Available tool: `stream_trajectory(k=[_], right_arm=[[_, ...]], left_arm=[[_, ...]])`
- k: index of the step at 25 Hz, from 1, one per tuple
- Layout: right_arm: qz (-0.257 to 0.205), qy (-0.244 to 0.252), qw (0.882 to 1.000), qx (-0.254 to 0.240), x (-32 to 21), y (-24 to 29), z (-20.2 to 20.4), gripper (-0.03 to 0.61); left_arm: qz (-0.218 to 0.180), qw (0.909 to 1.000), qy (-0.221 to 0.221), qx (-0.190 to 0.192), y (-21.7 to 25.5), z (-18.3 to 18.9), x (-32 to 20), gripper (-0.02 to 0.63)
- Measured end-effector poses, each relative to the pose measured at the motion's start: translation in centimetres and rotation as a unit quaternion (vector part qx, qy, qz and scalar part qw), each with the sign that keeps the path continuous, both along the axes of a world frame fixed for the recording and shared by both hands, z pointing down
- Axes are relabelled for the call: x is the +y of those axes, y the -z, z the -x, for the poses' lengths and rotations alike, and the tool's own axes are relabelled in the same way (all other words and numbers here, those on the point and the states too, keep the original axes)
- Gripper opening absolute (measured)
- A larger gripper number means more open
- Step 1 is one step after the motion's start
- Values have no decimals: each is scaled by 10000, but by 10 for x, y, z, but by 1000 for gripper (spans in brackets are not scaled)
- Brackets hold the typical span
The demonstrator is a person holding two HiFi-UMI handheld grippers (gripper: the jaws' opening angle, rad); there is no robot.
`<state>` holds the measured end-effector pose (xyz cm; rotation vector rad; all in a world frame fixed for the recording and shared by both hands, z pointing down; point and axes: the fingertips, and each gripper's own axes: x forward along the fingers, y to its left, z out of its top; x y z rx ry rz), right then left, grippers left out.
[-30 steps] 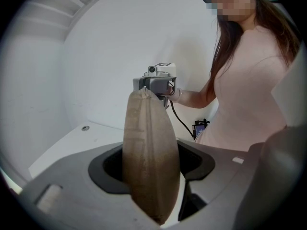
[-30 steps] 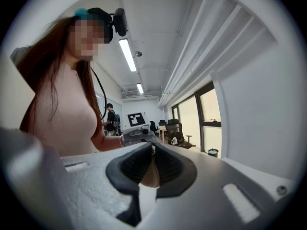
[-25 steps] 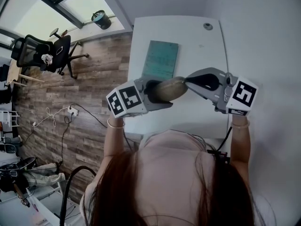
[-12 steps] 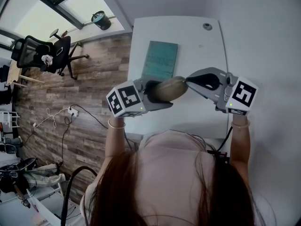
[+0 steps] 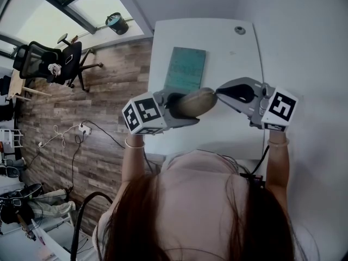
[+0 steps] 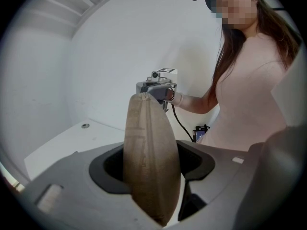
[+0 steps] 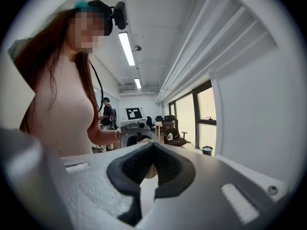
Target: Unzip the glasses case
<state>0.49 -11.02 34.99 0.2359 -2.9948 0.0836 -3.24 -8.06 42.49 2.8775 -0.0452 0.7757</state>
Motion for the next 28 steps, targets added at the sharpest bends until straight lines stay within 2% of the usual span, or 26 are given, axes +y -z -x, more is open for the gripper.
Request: stream_trajectory(k=[19,28], right_arm=[[246,-135,9995,-114,-4,-12,-7,3],[328,-187,9989,-260,-10,-10,-14,3]], left_arm=[[348,9972,131,650,11,2,0,287],[656,9903,200,1209,21,-2,-4,287]])
